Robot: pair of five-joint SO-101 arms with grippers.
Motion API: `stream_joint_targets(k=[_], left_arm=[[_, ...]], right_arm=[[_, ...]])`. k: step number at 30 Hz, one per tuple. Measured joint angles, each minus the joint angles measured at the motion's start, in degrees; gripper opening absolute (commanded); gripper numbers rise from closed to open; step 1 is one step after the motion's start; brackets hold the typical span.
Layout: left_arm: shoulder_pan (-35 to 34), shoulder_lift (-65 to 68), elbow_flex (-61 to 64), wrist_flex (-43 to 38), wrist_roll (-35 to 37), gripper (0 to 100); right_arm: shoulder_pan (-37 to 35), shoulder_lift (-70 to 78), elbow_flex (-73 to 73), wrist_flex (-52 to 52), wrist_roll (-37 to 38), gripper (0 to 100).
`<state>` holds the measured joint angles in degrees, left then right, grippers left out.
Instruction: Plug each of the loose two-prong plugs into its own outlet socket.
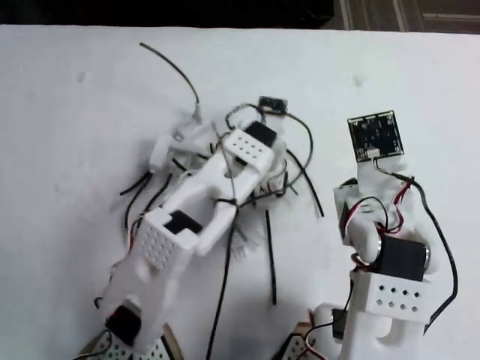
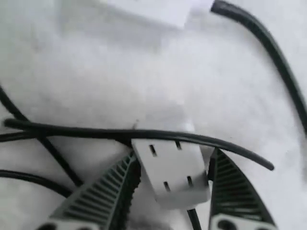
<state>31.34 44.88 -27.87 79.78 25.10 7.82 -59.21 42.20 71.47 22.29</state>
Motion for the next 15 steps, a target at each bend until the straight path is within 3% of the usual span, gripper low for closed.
stream_joint_targets(k=[5, 9, 15], left_arm=[[1.6, -0.1, -0.1, 2.8, 0.0, 2], [2.1, -0.1, -0.5, 4.8, -3.3, 2], [2.1, 0.1, -5.4, 14.9, -6.9, 2]], right_arm=[[0.0, 0.0, 0.0, 0.0, 0.0, 18.3], [0.0, 0.0, 0.0, 0.0, 0.0, 18.3], [0.0, 0.0, 0.0, 0.0, 0.0, 18.1]])
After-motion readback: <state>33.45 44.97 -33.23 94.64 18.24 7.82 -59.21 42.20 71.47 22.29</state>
